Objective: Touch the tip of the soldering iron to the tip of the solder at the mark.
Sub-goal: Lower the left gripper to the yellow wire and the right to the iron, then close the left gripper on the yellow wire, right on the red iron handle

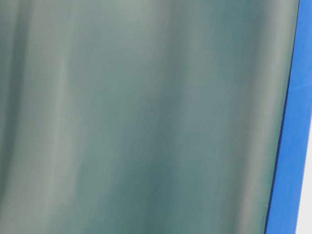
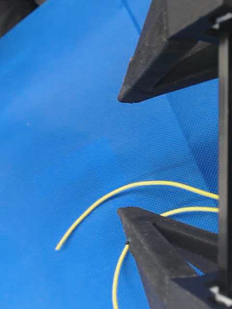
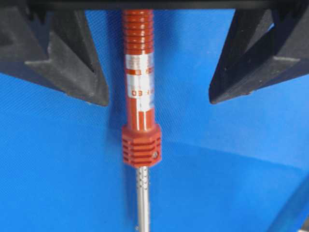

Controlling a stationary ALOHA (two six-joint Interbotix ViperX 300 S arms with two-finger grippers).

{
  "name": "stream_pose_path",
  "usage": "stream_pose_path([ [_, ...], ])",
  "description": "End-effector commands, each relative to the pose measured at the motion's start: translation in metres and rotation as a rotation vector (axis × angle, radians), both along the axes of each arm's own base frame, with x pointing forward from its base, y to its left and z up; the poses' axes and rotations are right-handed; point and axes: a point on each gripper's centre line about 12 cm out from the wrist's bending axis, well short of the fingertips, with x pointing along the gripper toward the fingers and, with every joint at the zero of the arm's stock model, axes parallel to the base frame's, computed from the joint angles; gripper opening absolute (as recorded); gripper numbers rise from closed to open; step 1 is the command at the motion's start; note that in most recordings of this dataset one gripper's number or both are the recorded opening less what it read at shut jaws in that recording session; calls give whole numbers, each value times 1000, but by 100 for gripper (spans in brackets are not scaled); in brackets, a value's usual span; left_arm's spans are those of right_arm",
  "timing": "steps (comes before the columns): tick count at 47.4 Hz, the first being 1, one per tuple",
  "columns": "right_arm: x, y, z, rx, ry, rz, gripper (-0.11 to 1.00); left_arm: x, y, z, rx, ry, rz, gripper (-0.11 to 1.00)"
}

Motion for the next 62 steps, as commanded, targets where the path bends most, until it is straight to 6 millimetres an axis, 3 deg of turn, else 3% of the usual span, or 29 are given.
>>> stream_pose_path([
  [1, 6, 3, 3, 15, -26, -13, 84, 5, -4, 0, -10, -17, -1, 83],
  [17, 14, 6, -10, -4, -1, -27, 83, 6, -4, -12, 14, 13, 1, 76],
  [25, 17, 5, -13, -14, 1, -32, 77, 6, -1, -15, 23, 22, 10, 70],
  [30, 19, 2, -17, -23, 10, -50, 61, 8, 5, -20, 39, 48, 28, 60],
  [37, 21, -1, -25, -36, 28, -60, 23, 12, 8, -24, 52, 69, 45, 33],
  [42, 23, -2, -25, -36, 27, -67, 6, 13, 8, -24, 55, 67, 43, 14],
  [47, 24, -3, -24, -35, 25, -69, 6, 13, 8, -24, 60, 66, 42, 3],
  [55, 25, -3, -23, -32, 21, -70, 6, 14, 7, -22, 57, 61, 42, 3],
  [62, 27, 0, -8, -4, 23, -66, 6, 19, 4, -11, 33, 45, 48, 3],
])
